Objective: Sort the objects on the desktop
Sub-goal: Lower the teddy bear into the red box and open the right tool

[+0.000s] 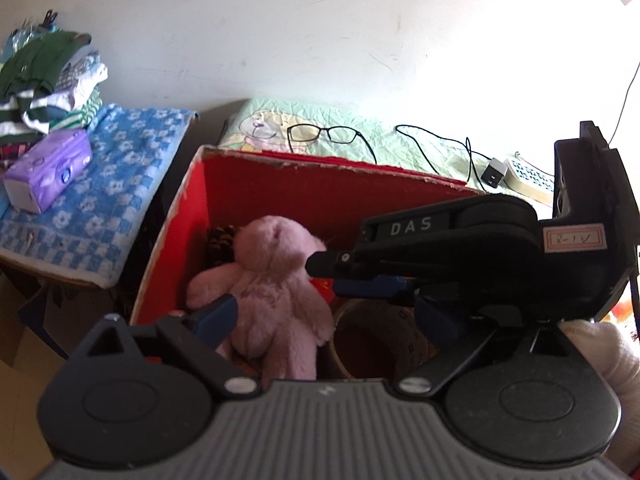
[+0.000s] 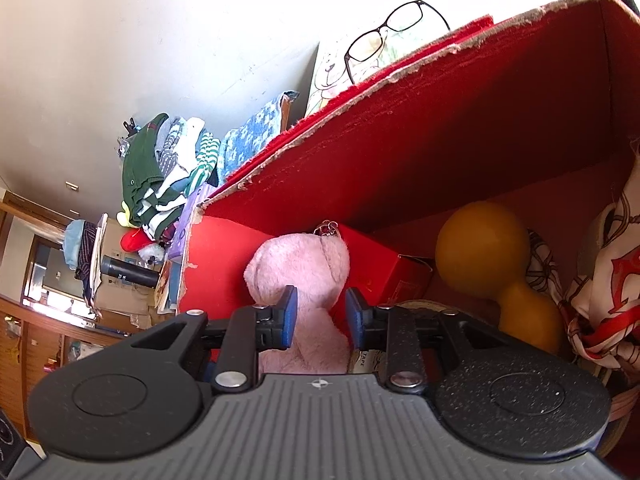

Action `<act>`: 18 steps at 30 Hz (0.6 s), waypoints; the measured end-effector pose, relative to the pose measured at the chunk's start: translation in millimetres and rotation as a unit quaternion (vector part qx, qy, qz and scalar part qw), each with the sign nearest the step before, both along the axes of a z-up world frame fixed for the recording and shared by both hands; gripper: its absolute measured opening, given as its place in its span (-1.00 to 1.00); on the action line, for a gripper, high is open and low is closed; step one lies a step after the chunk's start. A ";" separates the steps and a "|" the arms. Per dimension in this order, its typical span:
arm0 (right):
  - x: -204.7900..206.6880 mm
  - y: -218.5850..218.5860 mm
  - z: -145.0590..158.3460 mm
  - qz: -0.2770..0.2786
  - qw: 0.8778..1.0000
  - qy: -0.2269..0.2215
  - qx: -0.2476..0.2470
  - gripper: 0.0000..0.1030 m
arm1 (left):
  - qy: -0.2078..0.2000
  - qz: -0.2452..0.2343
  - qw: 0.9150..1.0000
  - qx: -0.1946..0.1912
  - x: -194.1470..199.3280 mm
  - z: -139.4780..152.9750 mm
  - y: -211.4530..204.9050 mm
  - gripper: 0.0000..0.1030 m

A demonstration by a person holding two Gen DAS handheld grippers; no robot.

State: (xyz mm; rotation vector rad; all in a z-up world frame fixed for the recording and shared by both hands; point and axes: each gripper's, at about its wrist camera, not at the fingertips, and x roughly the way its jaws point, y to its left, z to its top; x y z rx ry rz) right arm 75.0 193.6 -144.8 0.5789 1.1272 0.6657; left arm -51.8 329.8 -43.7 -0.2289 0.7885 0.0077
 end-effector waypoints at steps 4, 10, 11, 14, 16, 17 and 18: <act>1.0 3.2 0.4 0.000 1.000 -0.004 -0.005 -0.41 | -0.004 0.005 1.000 -0.008 -2.1 -2.5 0.1 0.85; -1.2 3.7 0.1 0.000 1.000 -0.010 -0.008 -0.41 | 0.006 0.017 1.000 -0.025 2.3 -11.3 1.8 0.82; -1.7 4.0 0.5 0.001 1.000 -0.012 -0.009 -0.41 | 0.009 0.019 0.999 -0.030 2.7 -12.8 2.4 0.83; -2.2 3.0 0.9 0.001 1.000 -0.019 -0.002 -0.41 | 0.015 0.030 0.999 -0.027 3.4 -12.3 2.0 0.74; -3.9 2.3 3.9 -0.004 0.999 -0.031 -0.007 -0.38 | 0.016 0.037 0.999 -0.027 1.9 -8.3 2.4 0.74; -5.5 1.7 6.9 -0.003 0.999 -0.041 -0.011 -0.33 | 0.014 0.041 0.999 -0.026 0.3 -5.0 2.2 0.74; -6.8 1.2 9.3 0.000 0.999 -0.050 -0.014 -0.26 | 0.011 0.048 0.999 -0.021 -1.5 -1.3 1.1 0.74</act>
